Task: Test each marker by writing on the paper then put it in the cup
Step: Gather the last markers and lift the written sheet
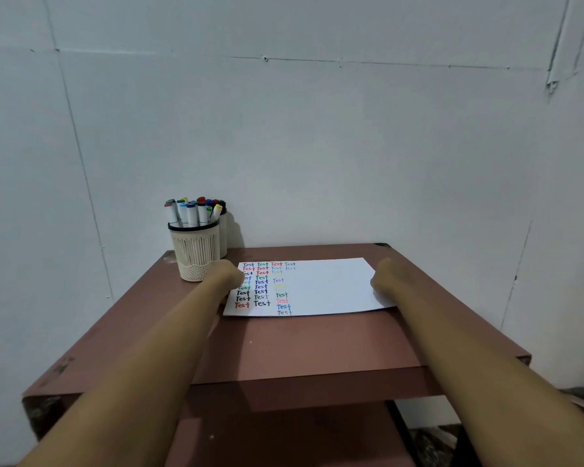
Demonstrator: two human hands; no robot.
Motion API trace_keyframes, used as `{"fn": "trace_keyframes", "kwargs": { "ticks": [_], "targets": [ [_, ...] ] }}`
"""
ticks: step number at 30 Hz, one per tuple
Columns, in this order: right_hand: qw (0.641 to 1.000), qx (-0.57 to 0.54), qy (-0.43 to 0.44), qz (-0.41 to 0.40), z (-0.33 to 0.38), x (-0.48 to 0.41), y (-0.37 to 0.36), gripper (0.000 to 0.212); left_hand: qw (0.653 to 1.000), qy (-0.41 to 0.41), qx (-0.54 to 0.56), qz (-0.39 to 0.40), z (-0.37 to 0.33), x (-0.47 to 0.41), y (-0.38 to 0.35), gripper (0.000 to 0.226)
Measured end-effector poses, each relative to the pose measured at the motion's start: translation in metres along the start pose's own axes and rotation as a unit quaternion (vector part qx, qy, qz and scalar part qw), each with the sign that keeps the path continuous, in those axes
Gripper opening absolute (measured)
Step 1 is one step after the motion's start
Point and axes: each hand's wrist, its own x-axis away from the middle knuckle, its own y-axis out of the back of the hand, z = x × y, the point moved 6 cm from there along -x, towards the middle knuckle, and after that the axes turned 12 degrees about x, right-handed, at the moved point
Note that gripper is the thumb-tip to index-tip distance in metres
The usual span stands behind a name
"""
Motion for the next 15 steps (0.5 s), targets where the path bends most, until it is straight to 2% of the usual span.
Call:
{"fn": "trace_keyframes", "kwargs": {
  "ticks": [9, 12, 15],
  "targets": [
    [0.999, -0.041, 0.022, -0.005, -0.002, 0.007, 0.005, 0.029, 0.999, -0.014, -0.033, -0.01, -0.006, 0.01, 0.002, 0.029],
    [0.997, -0.065, 0.032, -0.017, -0.003, 0.011, 0.007, 0.01, 0.996, -0.054, -0.071, -0.029, -0.012, 0.015, 0.005, 0.031],
    [0.99, -0.109, 0.076, -0.043, 0.006, 0.022, 0.013, 0.012, 0.989, -0.109, -0.088, -0.05, -0.022, 0.023, 0.008, 0.034]
  ]
}}
